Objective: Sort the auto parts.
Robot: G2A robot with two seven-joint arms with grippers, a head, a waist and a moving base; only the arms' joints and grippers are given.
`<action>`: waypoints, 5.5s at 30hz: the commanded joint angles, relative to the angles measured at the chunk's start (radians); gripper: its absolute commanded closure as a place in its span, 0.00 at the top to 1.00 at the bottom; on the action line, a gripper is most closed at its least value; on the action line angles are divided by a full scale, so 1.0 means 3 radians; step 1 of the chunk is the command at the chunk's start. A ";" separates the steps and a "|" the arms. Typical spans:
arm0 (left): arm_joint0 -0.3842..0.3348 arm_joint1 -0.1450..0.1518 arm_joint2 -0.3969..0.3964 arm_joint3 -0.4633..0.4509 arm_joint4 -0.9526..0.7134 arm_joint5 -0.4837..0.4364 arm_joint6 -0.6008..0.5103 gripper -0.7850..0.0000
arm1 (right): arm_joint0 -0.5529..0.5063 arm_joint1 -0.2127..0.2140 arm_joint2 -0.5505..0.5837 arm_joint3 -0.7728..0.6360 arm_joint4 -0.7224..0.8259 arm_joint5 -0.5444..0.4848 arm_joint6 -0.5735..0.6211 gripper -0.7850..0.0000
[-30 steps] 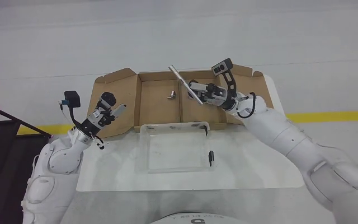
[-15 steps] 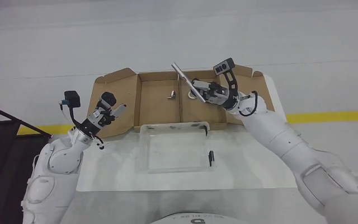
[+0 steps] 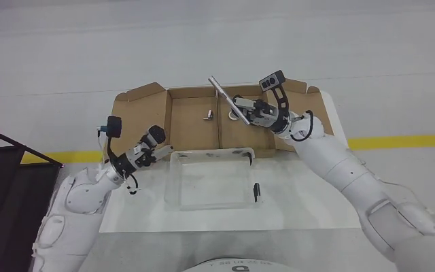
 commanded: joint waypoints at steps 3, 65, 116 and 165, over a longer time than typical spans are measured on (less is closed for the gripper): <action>-0.0137 0.0048 0.0127 0.0011 -0.1003 0.0131 -0.0830 1.00 | 0.0000 0.0000 0.0000 0.0000 0.0000 0.0000 0.0000 0.00; -0.0839 -0.0061 0.0756 -0.0012 -0.1432 0.0807 -0.0359 1.00 | -0.0144 -0.0145 0.0253 -0.0110 -0.0283 0.0931 -0.0035 0.00; -0.1497 -0.0290 0.1277 0.0427 -0.1531 0.1520 -0.0021 0.68 | -0.0144 -0.0145 0.0253 -0.0110 -0.0283 0.0931 -0.0035 0.00; -0.1071 -0.0259 0.0727 0.0176 -0.1497 0.1516 -0.0344 0.00 | -0.0144 -0.0145 0.0253 -0.0110 -0.0283 0.0931 -0.0035 0.30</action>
